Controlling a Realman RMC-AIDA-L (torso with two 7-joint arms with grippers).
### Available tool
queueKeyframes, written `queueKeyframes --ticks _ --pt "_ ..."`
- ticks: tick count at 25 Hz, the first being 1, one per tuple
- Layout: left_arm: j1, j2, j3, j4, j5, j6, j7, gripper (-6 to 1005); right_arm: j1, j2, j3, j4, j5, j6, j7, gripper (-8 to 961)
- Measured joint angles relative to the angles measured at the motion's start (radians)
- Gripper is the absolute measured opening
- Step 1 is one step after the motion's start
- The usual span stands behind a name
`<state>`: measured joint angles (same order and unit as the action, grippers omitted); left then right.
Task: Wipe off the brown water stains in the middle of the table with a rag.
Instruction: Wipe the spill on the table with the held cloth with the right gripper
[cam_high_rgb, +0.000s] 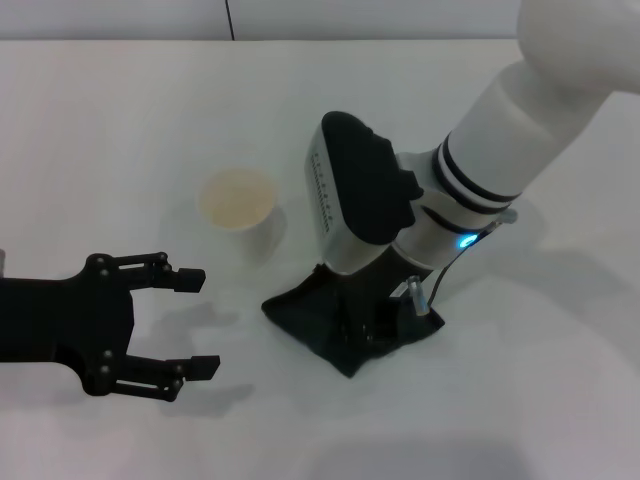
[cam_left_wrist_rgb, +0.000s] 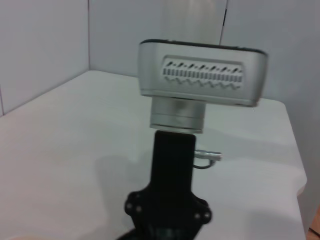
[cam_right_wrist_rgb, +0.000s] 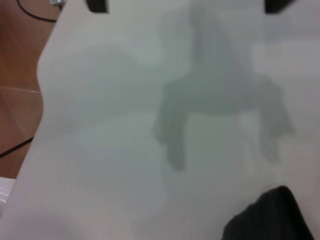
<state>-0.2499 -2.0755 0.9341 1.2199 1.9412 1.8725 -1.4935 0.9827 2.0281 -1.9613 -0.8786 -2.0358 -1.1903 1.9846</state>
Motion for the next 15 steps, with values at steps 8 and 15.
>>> queueKeyframes --ticks 8,15 --pt "-0.002 0.001 0.0 -0.003 -0.001 -0.006 0.003 888 0.007 -0.008 0.09 0.076 -0.042 0.088 -0.068 122" --pt "0.001 0.0 0.001 -0.005 -0.001 -0.007 0.003 888 -0.002 -0.009 0.226 0.147 -0.123 0.172 -0.117 135"
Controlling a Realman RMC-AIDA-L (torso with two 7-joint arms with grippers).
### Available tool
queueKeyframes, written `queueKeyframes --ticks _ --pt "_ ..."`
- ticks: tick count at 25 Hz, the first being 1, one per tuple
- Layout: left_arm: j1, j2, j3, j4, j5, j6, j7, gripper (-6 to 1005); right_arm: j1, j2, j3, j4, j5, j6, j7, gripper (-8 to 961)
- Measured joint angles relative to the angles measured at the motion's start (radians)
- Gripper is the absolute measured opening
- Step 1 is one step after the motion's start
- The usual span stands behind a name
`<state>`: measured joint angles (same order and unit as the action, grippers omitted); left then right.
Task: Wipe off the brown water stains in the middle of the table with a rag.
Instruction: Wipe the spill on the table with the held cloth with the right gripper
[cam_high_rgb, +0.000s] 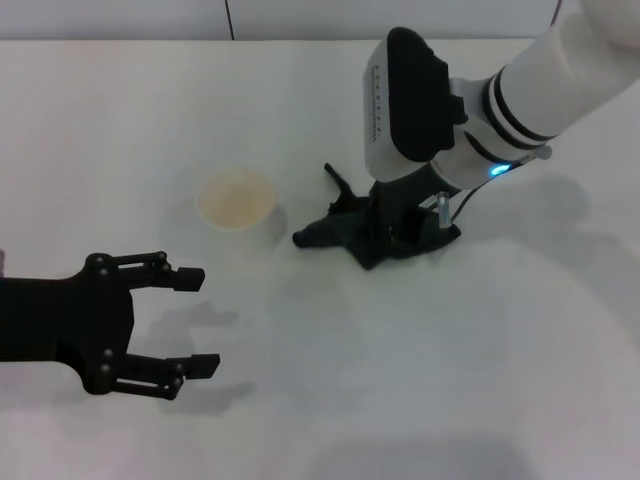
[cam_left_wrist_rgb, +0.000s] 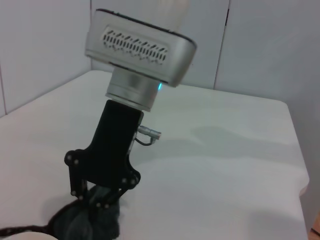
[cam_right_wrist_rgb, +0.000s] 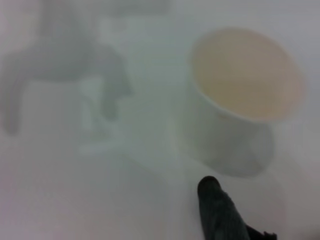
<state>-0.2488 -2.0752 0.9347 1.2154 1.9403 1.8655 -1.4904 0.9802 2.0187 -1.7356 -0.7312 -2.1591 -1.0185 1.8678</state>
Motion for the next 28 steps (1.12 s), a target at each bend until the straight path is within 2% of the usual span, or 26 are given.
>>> queueKeyframes --ticks 4,8,11,14,20,25,28 --pt "-0.002 0.0 0.0 -0.001 0.0 -0.005 0.002 888 -0.012 0.008 -0.016 -0.021 0.027 -0.052 -0.004 143" --pt "-0.007 0.0 -0.001 -0.001 0.0 -0.013 0.003 888 -0.062 0.009 -0.057 -0.123 0.089 -0.154 -0.005 150" --pt "-0.007 0.002 -0.006 -0.001 0.0 -0.016 0.004 888 -0.097 0.007 -0.059 -0.189 0.098 -0.198 -0.003 156" --pt "-0.008 0.005 -0.014 -0.004 0.001 -0.017 0.007 888 -0.113 -0.002 -0.034 -0.192 0.083 -0.193 -0.001 162" --pt "-0.013 0.009 -0.039 -0.019 0.001 -0.025 0.017 888 -0.18 -0.009 0.15 -0.182 -0.031 -0.248 -0.058 174" --pt "-0.027 0.017 -0.067 -0.061 0.002 -0.028 0.027 888 -0.246 -0.013 0.375 -0.206 -0.046 -0.41 -0.198 183" --pt "-0.039 0.022 -0.08 -0.087 0.002 -0.03 0.028 888 -0.264 -0.023 0.468 -0.211 -0.047 -0.49 -0.225 189"
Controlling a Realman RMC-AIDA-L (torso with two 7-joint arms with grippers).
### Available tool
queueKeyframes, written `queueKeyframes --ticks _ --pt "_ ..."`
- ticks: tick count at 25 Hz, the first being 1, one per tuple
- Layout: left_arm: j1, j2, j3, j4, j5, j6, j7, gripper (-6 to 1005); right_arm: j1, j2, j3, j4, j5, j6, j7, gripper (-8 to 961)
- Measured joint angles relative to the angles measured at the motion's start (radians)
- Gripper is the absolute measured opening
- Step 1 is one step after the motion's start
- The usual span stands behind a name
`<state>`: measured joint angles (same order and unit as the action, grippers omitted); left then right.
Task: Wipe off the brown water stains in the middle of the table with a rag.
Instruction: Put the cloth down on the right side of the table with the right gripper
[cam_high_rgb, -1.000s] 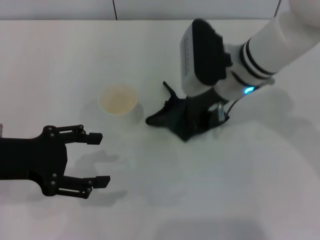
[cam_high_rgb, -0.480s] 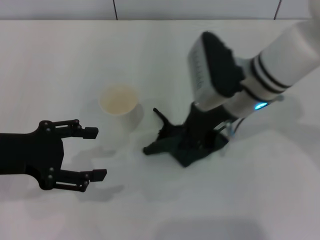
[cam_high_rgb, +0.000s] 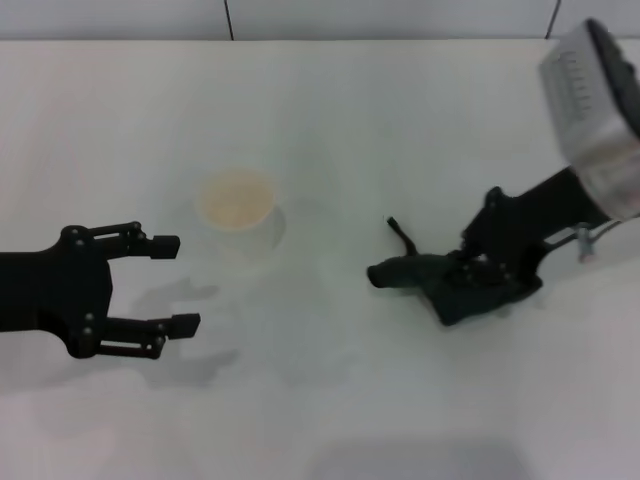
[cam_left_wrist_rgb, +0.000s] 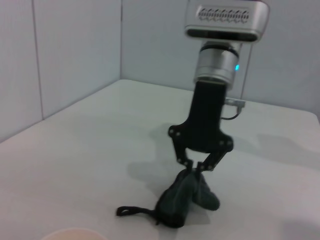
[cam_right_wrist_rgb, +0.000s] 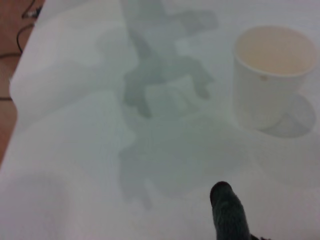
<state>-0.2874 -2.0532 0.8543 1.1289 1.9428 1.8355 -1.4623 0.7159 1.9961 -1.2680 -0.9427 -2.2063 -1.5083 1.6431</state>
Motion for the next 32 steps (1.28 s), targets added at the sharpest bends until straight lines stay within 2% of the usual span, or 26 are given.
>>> queueKeyframes --ticks 4,8,11,12,16,22,26,32 --pt "-0.003 0.001 -0.013 -0.009 0.003 -0.005 0.003 888 -0.032 -0.021 0.047 -0.001 -0.002 -0.022 -0.008 197" --pt "-0.005 0.001 -0.013 -0.013 0.002 -0.013 0.003 888 -0.056 -0.026 0.056 0.007 -0.011 0.004 -0.025 204" --pt "-0.01 0.001 -0.014 -0.017 0.002 -0.013 0.002 888 -0.063 -0.021 0.057 0.01 -0.027 0.023 -0.027 210" --pt "-0.012 0.001 -0.014 -0.018 0.002 -0.013 0.0 888 -0.064 -0.012 0.058 0.01 -0.038 0.035 -0.017 212" --pt "-0.013 0.001 -0.014 -0.018 0.002 -0.014 -0.001 888 -0.056 0.001 0.057 0.011 -0.04 0.03 0.008 220" --pt "-0.015 0.001 -0.014 -0.022 0.0 -0.023 0.005 888 -0.051 0.006 0.068 0.014 -0.026 0.004 0.037 231" --pt "-0.023 0.005 -0.014 -0.04 0.003 -0.021 0.014 888 -0.052 0.003 0.143 0.015 -0.024 -0.05 0.024 239" --pt "-0.031 0.026 -0.014 -0.081 0.002 -0.016 0.029 888 -0.078 -0.01 0.291 0.015 -0.024 -0.148 -0.052 378"
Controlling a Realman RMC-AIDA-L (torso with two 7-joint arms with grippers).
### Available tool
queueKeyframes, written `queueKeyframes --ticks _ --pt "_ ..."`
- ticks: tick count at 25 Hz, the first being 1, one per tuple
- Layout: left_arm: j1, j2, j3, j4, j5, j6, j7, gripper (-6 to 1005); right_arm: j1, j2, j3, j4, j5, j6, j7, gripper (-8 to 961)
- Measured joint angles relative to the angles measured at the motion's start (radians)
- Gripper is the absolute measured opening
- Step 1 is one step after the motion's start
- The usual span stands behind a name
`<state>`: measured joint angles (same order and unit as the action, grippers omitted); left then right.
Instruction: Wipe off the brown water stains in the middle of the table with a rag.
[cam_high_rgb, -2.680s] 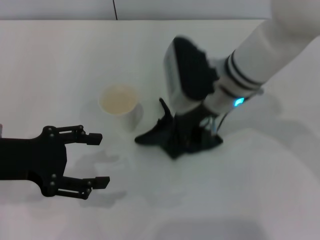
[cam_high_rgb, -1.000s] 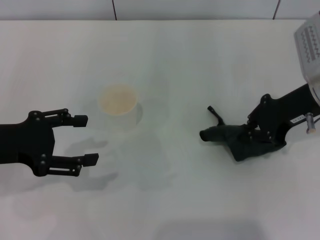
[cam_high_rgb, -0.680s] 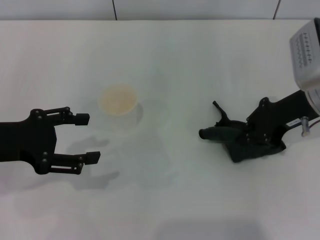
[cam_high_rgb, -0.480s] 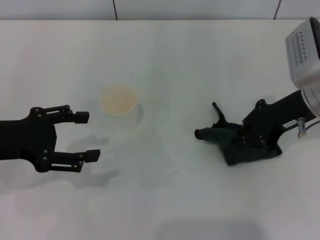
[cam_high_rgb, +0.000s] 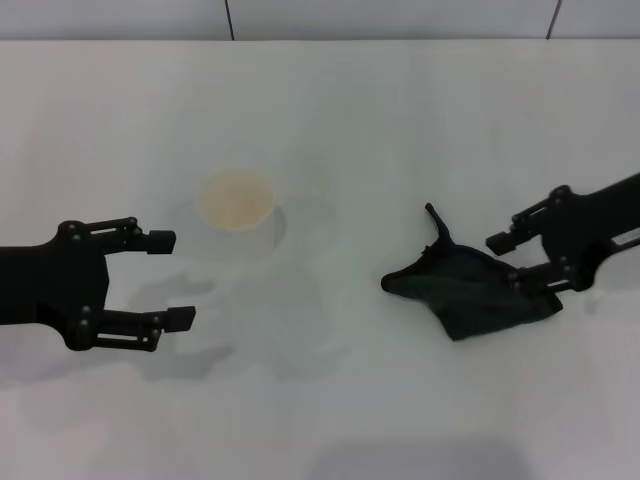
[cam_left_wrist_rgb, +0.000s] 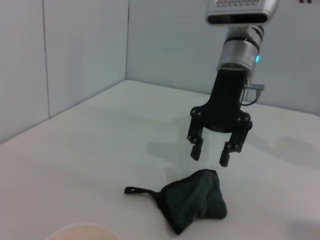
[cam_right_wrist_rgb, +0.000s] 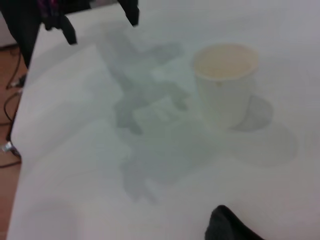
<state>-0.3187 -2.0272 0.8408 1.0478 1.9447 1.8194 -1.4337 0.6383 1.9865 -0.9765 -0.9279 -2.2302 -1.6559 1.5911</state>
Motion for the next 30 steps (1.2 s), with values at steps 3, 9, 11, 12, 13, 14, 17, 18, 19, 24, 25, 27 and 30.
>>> queueKeyframes --ticks 3,9,11,12,13,14,17,18,19,24,25,27,30 --pt "0.002 0.002 0.0 -0.006 -0.003 0.006 0.005 888 -0.014 -0.002 0.058 0.003 0.001 -0.031 -0.04 448" --pt "0.009 0.002 0.0 -0.006 -0.003 0.013 0.018 888 -0.035 -0.007 0.091 0.013 0.017 -0.047 -0.077 473" --pt "0.012 0.002 0.0 -0.006 -0.004 0.014 0.024 888 -0.035 -0.007 0.093 0.013 0.029 -0.057 -0.082 473" --pt "0.013 0.002 0.0 -0.006 -0.004 0.014 0.027 888 -0.034 -0.007 0.093 0.014 0.036 -0.063 -0.084 473" --pt "0.014 0.002 0.0 -0.006 -0.004 0.015 0.03 888 -0.033 -0.007 0.093 0.014 0.043 -0.069 -0.085 473" --pt "0.015 0.001 0.0 -0.007 -0.004 0.015 0.034 888 -0.032 -0.008 0.093 0.014 0.051 -0.074 -0.087 473" --pt "0.017 0.001 0.0 -0.013 -0.004 0.015 0.043 888 -0.03 -0.009 0.093 0.014 0.067 -0.083 -0.091 473" --pt "0.017 0.001 0.0 -0.015 -0.004 0.015 0.046 888 -0.03 -0.009 0.094 0.014 0.07 -0.084 -0.092 473" --pt "0.017 0.002 0.0 -0.016 -0.004 0.015 0.048 888 -0.029 -0.009 0.094 0.014 0.072 -0.084 -0.093 473" --pt "0.017 0.0 0.0 -0.018 -0.006 0.015 0.053 888 -0.027 -0.004 0.095 0.006 0.081 -0.077 -0.093 473" --pt "0.017 0.0 0.0 -0.018 -0.01 0.015 0.054 888 -0.027 -0.004 0.095 0.003 0.087 -0.076 -0.093 473" --pt "0.017 0.0 0.0 -0.021 -0.02 0.015 0.054 888 -0.026 -0.007 0.096 0.002 0.102 -0.076 -0.093 473" --pt "0.017 0.004 0.0 -0.028 -0.032 0.015 0.055 888 -0.026 -0.015 0.097 0.006 0.12 -0.076 -0.094 473"
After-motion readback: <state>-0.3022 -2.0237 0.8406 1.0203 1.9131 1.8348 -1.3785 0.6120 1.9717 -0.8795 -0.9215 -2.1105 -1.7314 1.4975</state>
